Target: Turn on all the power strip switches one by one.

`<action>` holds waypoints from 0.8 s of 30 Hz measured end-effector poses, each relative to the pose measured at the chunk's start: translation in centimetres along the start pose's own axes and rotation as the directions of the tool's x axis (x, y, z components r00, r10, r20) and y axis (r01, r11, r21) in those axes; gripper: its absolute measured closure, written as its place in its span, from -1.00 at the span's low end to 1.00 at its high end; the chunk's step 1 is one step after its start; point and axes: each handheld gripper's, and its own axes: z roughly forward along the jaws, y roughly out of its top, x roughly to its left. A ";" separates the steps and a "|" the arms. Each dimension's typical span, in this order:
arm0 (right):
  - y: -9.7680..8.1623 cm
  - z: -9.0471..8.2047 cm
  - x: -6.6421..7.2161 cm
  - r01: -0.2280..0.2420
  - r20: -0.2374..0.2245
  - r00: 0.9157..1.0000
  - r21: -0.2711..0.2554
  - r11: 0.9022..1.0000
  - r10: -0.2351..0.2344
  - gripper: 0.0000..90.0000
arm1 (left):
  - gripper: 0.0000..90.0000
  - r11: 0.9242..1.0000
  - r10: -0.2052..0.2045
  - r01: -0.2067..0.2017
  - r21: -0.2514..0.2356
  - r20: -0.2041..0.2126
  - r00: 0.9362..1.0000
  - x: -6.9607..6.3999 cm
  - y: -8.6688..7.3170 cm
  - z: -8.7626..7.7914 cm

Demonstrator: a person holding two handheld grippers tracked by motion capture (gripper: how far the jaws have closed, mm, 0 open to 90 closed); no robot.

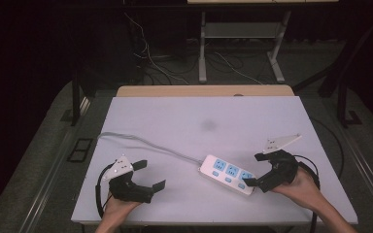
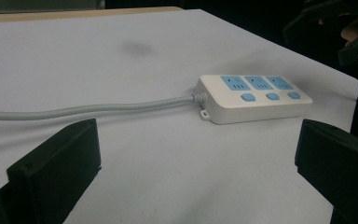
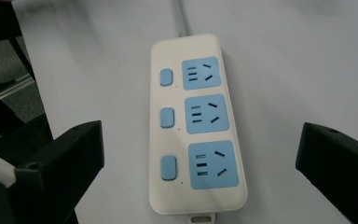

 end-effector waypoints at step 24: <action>0.1 1.3 0.2 0.037 -0.077 0.997 0.086 0.996 -0.030 0.37 | -1.00 0.999 0.023 -0.022 0.029 -0.009 1.000 0.0 0.1 0.2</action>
